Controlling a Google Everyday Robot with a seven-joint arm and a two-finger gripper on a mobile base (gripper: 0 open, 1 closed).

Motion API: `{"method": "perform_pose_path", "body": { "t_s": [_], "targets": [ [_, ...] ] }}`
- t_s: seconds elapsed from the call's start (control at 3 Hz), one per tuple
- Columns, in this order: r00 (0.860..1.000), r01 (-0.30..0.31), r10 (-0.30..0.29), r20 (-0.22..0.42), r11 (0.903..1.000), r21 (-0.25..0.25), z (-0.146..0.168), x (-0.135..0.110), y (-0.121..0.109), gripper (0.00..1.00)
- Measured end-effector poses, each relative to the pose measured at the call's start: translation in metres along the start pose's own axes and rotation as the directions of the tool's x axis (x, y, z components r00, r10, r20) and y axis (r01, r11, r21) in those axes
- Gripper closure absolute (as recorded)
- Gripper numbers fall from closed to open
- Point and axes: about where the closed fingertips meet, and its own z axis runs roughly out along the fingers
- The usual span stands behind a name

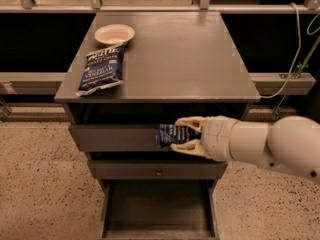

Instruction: Pick rxbar blueberry from bottom drawer and place on counter

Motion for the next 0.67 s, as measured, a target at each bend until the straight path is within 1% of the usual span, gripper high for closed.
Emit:
{"method": "perform_pose_path", "body": {
  "t_s": [0.33,0.67],
  "targets": [
    [0.993,0.035,-0.040,0.112,0.9986,0.040,-0.011,-0.018,-0.061,1.00],
    [0.991,0.060,-0.071,0.116,0.9940,0.091,-0.016,-0.031,-0.129,1.00]
  ]
}}
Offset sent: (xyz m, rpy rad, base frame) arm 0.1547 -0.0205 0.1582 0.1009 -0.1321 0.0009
